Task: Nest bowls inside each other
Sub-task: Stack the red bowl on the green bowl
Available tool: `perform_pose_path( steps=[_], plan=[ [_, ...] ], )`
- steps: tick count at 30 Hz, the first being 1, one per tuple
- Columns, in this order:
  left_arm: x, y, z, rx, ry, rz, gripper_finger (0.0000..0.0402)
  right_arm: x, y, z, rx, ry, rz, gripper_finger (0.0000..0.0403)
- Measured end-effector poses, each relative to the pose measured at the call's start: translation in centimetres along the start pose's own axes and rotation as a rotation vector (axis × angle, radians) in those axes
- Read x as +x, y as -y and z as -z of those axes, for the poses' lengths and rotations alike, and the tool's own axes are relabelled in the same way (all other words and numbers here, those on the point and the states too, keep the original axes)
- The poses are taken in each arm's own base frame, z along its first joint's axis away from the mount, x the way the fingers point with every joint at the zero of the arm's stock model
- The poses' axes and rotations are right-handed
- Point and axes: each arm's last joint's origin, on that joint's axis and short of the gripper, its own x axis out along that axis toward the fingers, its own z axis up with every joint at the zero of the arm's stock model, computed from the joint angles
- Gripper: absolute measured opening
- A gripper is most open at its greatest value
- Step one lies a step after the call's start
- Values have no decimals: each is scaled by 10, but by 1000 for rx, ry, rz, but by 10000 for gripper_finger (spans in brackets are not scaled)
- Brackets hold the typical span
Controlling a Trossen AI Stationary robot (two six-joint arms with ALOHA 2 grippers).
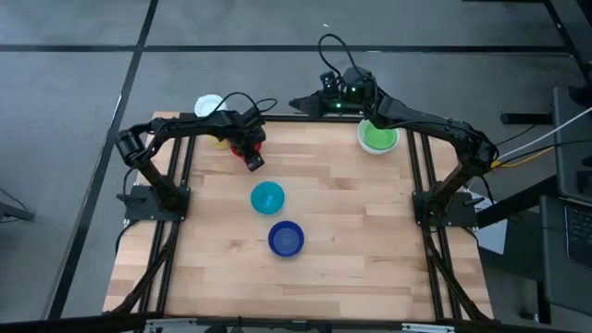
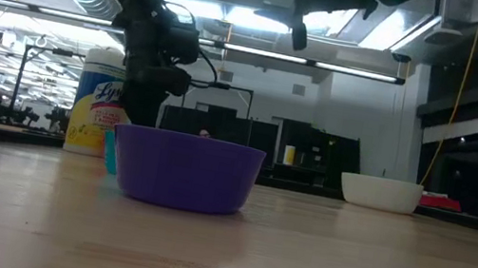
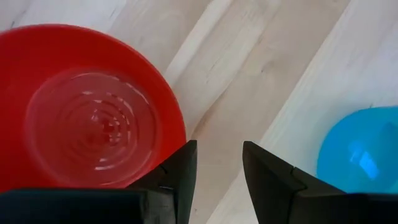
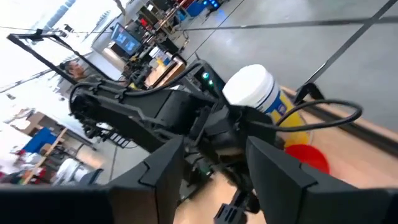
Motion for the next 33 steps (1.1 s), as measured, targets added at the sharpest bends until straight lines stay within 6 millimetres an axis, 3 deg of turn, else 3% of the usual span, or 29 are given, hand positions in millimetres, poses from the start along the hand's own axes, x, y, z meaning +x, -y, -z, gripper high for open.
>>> perform_pose_path(
  steps=[10,15,24,33],
  plan=[
    [-31,13,-31,-20,125,9,126,0,-2,-1,78,-7,-29,166],
    [-34,2,-31,-36,116,-44,126,0,-4,-2,90,11,-47,172],
    [-16,-19,-25,-32,-23,-39,126,0,-6,-4,95,11,-82,163],
    [19,-8,-26,-1,-130,3,126,0,-8,-5,86,10,-111,174]
  ],
)
